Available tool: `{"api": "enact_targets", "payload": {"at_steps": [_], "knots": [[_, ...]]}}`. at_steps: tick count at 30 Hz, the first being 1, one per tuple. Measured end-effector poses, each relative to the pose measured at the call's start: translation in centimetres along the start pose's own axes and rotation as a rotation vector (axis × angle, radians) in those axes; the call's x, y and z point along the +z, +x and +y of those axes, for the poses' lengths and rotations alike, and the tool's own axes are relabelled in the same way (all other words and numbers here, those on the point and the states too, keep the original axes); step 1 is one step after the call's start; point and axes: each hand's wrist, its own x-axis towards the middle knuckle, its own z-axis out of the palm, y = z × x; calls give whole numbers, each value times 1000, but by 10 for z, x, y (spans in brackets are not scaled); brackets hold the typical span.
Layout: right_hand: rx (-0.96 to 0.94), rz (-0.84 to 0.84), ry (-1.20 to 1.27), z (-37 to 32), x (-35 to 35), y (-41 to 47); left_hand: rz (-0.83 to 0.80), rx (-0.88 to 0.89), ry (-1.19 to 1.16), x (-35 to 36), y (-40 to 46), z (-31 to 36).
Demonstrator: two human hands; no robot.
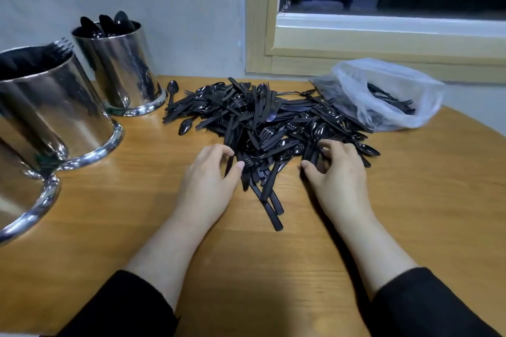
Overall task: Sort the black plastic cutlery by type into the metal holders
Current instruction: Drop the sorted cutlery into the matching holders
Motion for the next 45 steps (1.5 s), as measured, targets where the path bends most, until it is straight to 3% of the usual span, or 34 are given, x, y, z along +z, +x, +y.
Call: {"api": "enact_targets", "payload": {"at_steps": [5,16,20,22,26,30,32,35,40,45], "knots": [[22,-84,-44,-4,2,0,18,34,-2,1,0,0],[86,-13,191,2,-10,5,66,53,-71,1,0,-1],[70,3,348,-3,-15,6,238,208,-170,-2,-5,9],[62,-14,481,-8,-16,3,231,288,-240,0,-7,24],[-5,-123,616,-14,-12,-3,-25,57,-528,16,6,66],[-25,-192,657,-15,-11,-5,-52,-67,-741,37,20,79],[4,-158,613,-10,-12,-4,-33,-66,-824,37,21,79],[85,-51,316,4,-17,9,-16,-79,-946,30,21,75],[124,-162,-180,-1,-19,23,-39,-87,-937,30,21,69],[185,-164,-195,-9,-16,21,-55,-130,-934,34,21,66]]}}
